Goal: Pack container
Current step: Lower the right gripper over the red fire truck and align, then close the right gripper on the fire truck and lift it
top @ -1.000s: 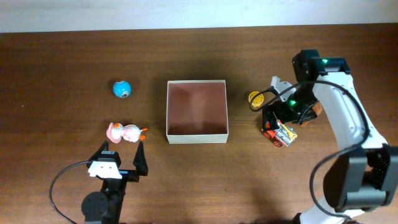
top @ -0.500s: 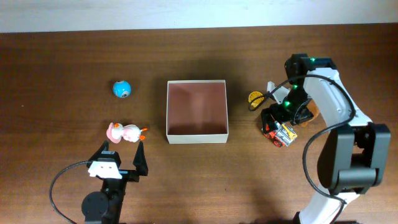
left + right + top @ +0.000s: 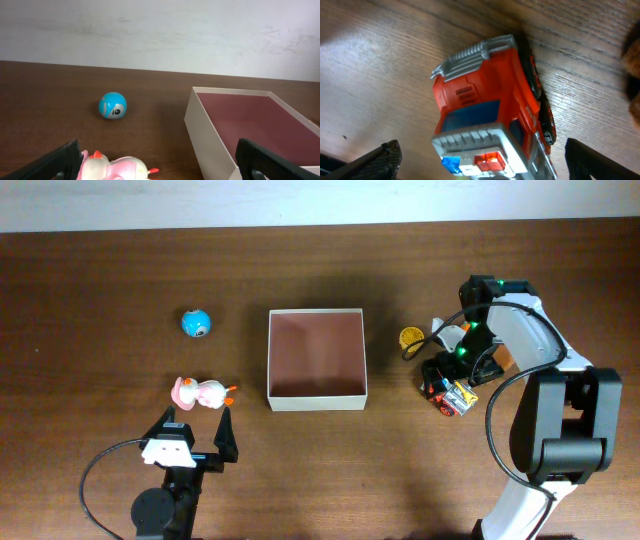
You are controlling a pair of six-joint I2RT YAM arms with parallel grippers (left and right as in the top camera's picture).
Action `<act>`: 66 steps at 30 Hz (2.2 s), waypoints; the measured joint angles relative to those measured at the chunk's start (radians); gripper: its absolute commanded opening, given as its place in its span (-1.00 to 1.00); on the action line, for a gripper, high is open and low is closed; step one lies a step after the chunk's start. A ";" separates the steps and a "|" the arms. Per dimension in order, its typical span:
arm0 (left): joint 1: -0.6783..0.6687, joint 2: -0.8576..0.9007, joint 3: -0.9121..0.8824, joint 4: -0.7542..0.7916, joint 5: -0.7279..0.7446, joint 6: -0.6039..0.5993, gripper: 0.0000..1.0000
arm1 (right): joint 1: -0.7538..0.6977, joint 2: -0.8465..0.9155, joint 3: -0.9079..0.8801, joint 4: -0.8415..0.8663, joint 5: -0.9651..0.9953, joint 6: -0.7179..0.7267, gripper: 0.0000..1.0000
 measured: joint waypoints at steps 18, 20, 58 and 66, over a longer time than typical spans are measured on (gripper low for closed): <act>0.000 0.000 0.000 0.000 0.000 0.000 0.99 | 0.000 0.000 -0.023 -0.006 -0.016 0.609 0.80; 0.000 0.000 0.000 0.000 0.000 0.000 0.99 | 0.000 0.000 -0.023 -0.003 -0.020 0.669 0.80; 0.000 0.000 0.000 0.000 0.000 0.000 0.99 | 0.043 -0.132 -0.301 0.276 0.007 0.363 0.88; 0.000 0.000 0.000 0.000 0.000 0.000 0.99 | 0.052 -0.150 -0.374 0.368 -0.005 0.351 0.89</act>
